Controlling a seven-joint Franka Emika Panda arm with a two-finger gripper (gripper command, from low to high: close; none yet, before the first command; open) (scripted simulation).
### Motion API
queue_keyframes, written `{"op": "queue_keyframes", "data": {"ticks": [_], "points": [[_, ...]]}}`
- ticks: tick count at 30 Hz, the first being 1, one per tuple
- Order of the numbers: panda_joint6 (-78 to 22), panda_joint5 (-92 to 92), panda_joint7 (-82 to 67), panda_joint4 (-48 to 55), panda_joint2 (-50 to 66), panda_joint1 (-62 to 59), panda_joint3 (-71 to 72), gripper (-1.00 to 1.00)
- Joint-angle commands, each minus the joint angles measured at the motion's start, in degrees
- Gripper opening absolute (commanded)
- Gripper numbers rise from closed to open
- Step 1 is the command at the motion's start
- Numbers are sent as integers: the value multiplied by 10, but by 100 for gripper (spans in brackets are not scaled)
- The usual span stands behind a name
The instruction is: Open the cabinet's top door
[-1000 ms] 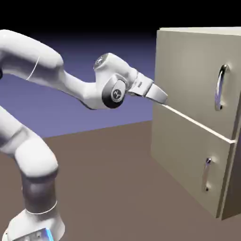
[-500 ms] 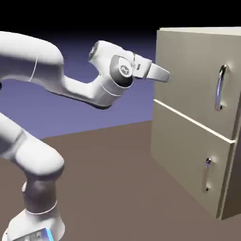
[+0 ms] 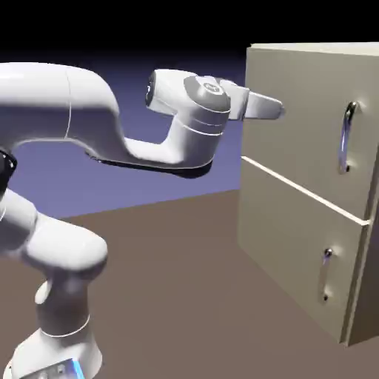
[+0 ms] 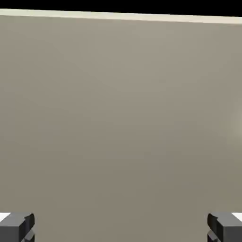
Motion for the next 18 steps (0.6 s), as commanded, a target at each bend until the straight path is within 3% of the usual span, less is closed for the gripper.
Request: {"op": "queue_keyframes", "data": {"ticks": [1, 18], "points": [[0, -25, 18, 6, -3, 9, -10, 0], [-9, -449, 328, 108, -52, 171, -187, 0]]}}
